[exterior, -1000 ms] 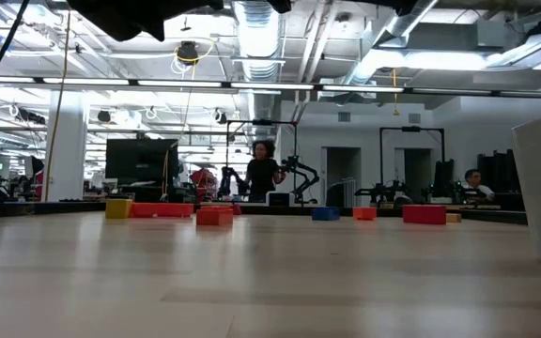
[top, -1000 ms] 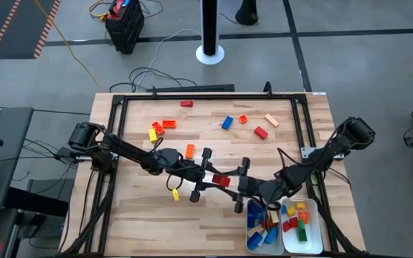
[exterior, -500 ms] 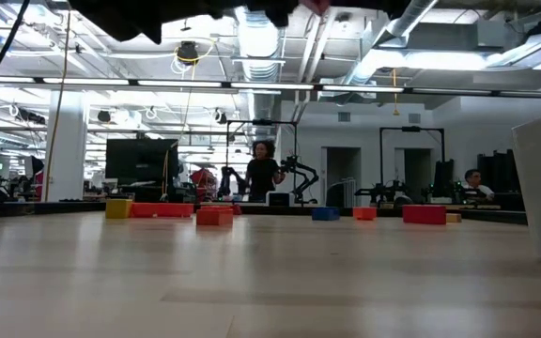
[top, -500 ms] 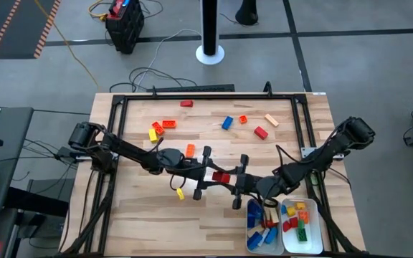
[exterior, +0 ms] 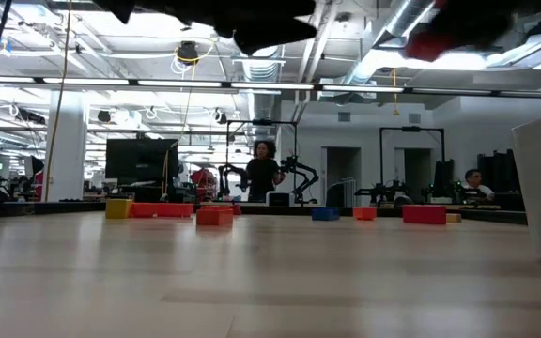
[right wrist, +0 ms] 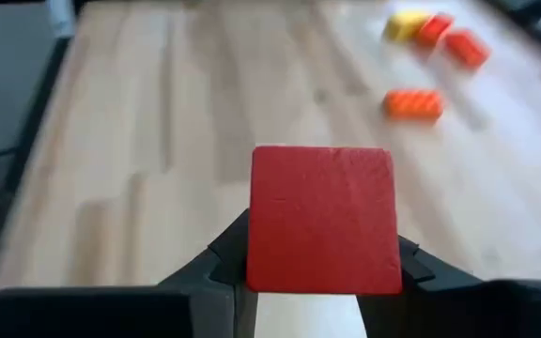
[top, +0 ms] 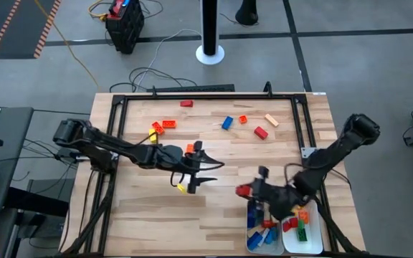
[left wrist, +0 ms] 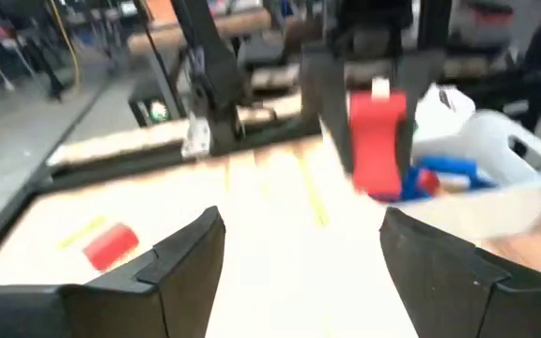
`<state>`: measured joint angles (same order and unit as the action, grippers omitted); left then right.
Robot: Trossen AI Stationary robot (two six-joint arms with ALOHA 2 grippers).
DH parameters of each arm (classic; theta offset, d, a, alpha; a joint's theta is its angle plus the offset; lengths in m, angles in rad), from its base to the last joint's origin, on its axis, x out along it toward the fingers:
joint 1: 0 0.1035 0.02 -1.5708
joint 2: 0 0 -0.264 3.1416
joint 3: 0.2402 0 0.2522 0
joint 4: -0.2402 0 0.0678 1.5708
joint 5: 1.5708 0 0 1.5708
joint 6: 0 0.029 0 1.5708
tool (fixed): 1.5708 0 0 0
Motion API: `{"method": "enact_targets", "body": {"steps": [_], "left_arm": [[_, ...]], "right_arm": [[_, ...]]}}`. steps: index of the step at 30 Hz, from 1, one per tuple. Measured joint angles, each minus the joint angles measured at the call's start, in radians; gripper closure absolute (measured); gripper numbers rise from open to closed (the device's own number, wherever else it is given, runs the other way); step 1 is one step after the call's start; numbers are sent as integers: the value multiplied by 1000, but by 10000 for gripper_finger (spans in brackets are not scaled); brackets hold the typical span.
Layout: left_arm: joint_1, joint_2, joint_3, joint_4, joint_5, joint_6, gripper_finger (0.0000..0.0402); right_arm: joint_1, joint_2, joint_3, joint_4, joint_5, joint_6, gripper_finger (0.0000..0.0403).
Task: Sort blocks by size
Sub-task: Put the large red wooden block into the gray bin, then put the large orange game piece into the gray bin
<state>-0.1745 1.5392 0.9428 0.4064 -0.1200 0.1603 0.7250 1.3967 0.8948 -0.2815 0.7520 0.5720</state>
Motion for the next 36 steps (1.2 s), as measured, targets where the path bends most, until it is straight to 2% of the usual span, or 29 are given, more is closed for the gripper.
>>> {"method": "enact_targets", "body": {"steps": [6, 11, 15, 17, 20, 26, 30, 34, 36], "left_arm": [[2, -18, 0, -167, -18, -33, 126], [25, -14, 0, -279, -55, -77, 126], [38, -14, 0, -331, -59, -114, 126], [39, -14, 0, -358, -57, -123, 126], [39, -14, 0, -400, -56, -131, 126], [42, -15, 0, -468, -55, -136, 126], [49, -15, 0, -516, -51, -159, 131], [88, -1, 0, -568, -53, -212, 133], [116, 18, 0, -599, -95, -263, 134]], "right_arm": [[170, -28, 1, -111, -21, 262, 251], [219, 21, 1, -181, -21, 440, 249], [219, 59, 1, -231, -25, 534, 176], [217, 68, 1, -248, -42, 567, 143], [219, 71, 0, -267, -64, 601, 127], [219, 68, 1, -279, -79, 607, 125], [216, 68, 31, -360, -73, 624, 124], [203, 68, 102, -502, -20, 651, 123], [197, 67, 136, -576, 41, 653, 123]]}}
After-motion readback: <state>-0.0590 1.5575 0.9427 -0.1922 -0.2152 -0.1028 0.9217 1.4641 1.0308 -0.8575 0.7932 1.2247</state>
